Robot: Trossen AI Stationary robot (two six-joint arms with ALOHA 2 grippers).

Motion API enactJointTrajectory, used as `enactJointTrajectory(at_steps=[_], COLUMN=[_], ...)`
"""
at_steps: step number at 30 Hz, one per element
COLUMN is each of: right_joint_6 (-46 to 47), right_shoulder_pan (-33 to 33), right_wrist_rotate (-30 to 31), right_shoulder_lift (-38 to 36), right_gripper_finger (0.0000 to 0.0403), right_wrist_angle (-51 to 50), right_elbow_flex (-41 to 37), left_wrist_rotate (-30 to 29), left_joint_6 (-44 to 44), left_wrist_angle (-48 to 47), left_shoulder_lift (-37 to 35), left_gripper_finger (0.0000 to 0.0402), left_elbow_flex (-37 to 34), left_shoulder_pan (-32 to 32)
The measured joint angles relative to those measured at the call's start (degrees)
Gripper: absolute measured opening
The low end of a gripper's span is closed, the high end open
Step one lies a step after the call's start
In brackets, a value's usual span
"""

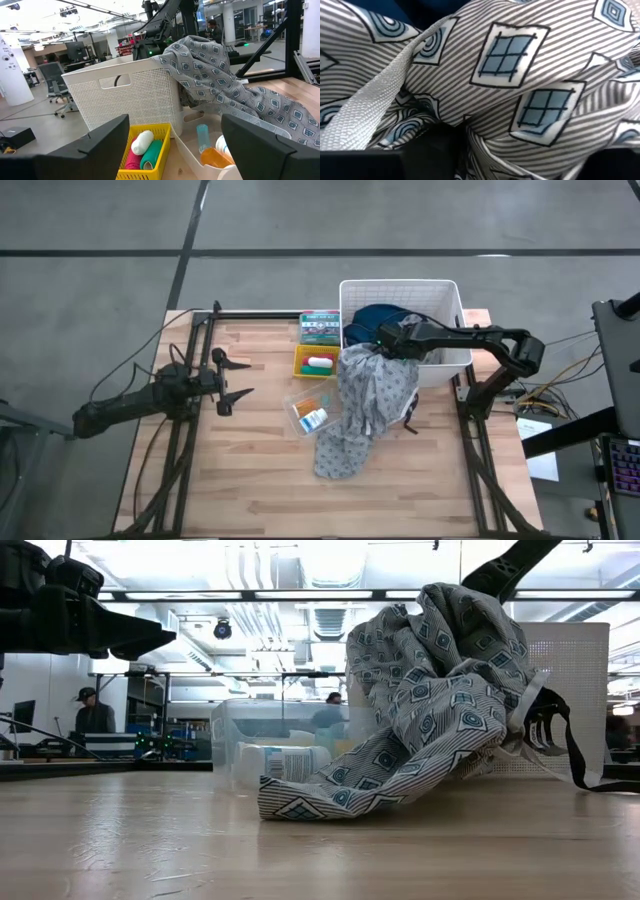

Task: Pick & Place Medicine items
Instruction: Put the gray patient gown into the white bin

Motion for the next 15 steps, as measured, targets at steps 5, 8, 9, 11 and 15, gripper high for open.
enactJointTrajectory(at_steps=[5,8,9,11,15], right_joint_6=[0.0,0.02,0.0,-0.06,-0.33], right_shoulder_pan=[0.11,0.11,0.11,0.11,0.11], right_wrist_rotate=[-0.1,-0.17,-0.17,0.02,0.09], right_shoulder_lift=[0.0,0.0,0.0,0.0,-0.84], right_gripper_finger=[0.0207,0.022,0.0225,0.0231,0.0235], right_wrist_angle=[0.03,0.15,0.15,0.13,-0.17], right_elbow_flex=[0.56,0.74,0.74,0.74,0.76], left_wrist_rotate=[0.01,0.0,0.01,0.02,0.02], left_joint_6=[0.0,0.0,0.0,0.0,0.0], left_wrist_angle=[0.0,0.0,0.0,0.0,0.0], left_shoulder_lift=[0.0,0.0,0.0,0.0,0.01], left_gripper_finger=[0.032,0.032,0.032,0.032,0.032], left_elbow_flex=[0.01,0.0,0.02,0.01,0.02], left_shoulder_pan=[0.01,-0.01,0.01,0.0,0.01])
